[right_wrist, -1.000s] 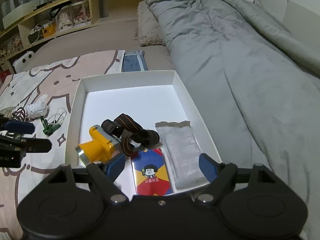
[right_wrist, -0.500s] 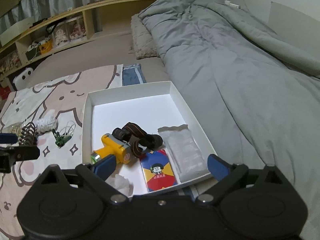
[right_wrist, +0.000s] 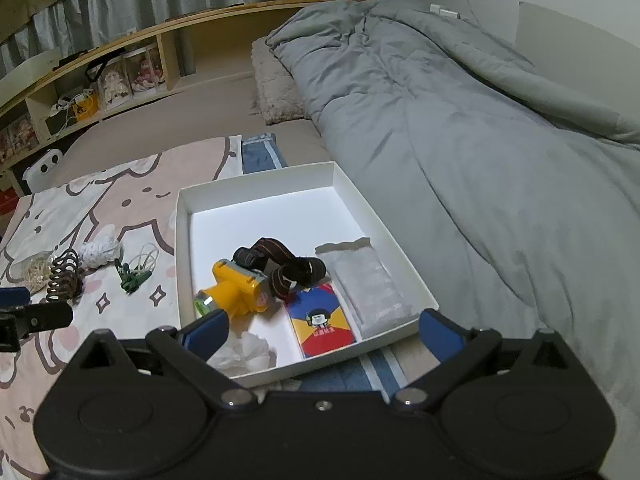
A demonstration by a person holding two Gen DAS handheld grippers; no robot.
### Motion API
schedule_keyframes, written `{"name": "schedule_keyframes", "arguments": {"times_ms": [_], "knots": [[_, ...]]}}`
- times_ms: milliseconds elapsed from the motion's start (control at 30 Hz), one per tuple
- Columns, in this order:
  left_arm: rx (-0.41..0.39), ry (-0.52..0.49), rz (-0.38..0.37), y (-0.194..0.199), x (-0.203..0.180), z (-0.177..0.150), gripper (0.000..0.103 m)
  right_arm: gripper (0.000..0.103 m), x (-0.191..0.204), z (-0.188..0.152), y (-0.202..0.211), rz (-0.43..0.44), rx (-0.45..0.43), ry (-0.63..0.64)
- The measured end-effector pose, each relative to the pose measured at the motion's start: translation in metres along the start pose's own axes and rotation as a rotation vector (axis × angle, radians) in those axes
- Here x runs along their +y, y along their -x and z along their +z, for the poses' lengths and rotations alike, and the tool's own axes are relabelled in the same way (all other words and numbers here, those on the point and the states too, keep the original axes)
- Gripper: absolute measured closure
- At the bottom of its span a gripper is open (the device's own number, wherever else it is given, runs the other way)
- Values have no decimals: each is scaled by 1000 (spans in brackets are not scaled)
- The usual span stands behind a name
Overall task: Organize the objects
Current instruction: 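Move both grippers away from the tray toward the items on the sheet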
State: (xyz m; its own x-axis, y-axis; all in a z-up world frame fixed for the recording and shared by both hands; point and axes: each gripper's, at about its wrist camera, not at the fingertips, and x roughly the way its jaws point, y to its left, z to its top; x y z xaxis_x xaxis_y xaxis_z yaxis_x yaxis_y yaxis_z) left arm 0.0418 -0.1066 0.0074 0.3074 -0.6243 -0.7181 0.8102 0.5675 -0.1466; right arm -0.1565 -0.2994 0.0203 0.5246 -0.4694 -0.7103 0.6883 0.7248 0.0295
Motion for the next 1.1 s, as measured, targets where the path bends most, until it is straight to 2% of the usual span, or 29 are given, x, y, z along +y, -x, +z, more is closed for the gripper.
{"name": "schedule_keyframes", "arguments": {"times_ms": [433, 633, 1100], "knots": [[-12, 35, 3, 2, 20, -5, 0, 0, 10, -7, -5, -18, 10, -3], [-23, 67, 30, 3, 37, -3, 0, 0, 17, -6, -12, -23, 8, -11], [-64, 188, 131, 17, 105, 8, 0, 0, 81, 13, -38, 55, 3, 74]]}}
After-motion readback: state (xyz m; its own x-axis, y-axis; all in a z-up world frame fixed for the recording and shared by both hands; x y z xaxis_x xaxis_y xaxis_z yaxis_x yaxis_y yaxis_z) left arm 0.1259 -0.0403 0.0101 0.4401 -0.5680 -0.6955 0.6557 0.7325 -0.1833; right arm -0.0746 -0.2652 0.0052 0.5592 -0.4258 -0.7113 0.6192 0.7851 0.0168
